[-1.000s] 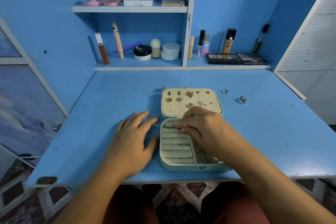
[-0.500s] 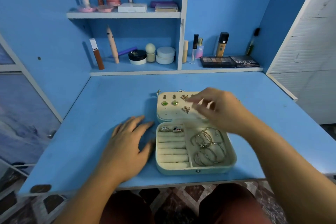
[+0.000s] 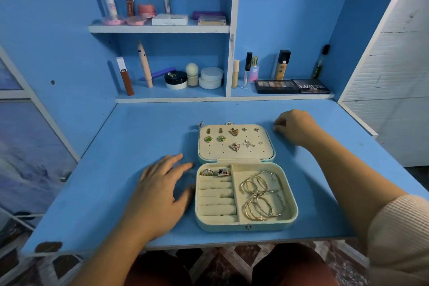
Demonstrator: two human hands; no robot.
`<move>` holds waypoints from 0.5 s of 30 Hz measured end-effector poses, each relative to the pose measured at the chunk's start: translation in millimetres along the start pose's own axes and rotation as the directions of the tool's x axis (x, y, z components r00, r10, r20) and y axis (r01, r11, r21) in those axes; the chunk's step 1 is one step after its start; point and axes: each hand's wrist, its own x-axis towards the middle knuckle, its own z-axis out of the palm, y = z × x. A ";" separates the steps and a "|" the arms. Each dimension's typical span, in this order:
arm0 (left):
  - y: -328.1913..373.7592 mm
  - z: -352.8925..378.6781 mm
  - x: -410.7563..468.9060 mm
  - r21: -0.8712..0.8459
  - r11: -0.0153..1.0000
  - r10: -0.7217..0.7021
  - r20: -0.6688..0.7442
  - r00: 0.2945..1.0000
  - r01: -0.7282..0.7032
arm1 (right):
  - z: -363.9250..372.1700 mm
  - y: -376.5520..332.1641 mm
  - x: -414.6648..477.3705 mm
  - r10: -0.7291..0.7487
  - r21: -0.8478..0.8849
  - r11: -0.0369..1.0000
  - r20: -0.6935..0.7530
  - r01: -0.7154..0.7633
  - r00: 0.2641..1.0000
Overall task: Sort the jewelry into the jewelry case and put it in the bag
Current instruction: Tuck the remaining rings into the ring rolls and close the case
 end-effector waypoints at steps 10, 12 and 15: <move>-2.0 -36.0 75.8 -0.249 0.958 -0.117 0.111 0.987 0.142 | -23.3 -31.5 -65.5 -0.108 0.376 0.913 -0.147 0.157 0.983; -0.4 -31.6 104.3 -0.237 0.961 -0.115 0.122 0.986 0.141 | -23.8 -38.8 -91.0 -0.141 0.455 0.869 -0.151 0.196 0.978; 0.7 -12.8 134.2 -0.276 0.947 -0.147 0.084 0.986 0.165 | -11.8 -43.4 -120.6 -0.181 0.522 0.826 -0.112 0.213 0.977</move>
